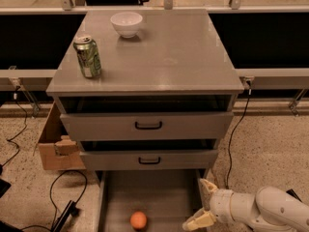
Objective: Pick orange from bottom drawer and place on counter
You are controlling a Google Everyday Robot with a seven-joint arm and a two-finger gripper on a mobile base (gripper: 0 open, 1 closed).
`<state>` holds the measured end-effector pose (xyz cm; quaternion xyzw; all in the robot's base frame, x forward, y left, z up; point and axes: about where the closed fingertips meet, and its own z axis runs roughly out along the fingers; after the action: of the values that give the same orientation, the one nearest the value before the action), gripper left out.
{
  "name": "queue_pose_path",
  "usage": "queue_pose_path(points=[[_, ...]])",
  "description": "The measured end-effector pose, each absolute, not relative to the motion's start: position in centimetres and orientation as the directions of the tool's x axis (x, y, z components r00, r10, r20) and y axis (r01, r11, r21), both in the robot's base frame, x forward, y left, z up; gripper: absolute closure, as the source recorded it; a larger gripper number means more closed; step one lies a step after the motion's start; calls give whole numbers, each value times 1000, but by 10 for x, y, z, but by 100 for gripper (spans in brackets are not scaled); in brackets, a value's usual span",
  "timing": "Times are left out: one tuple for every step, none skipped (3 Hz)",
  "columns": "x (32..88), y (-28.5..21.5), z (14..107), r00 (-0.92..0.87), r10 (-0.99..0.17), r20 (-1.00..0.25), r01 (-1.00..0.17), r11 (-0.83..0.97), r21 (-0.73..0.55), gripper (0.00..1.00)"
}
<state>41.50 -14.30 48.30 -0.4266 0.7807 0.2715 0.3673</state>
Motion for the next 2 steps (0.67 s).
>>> queue_pose_path(points=[[415,-143,483,-366,-467,-805,-865,489,111,0],[427,-130,463,-348,-523,-778,-876,478,70,0]])
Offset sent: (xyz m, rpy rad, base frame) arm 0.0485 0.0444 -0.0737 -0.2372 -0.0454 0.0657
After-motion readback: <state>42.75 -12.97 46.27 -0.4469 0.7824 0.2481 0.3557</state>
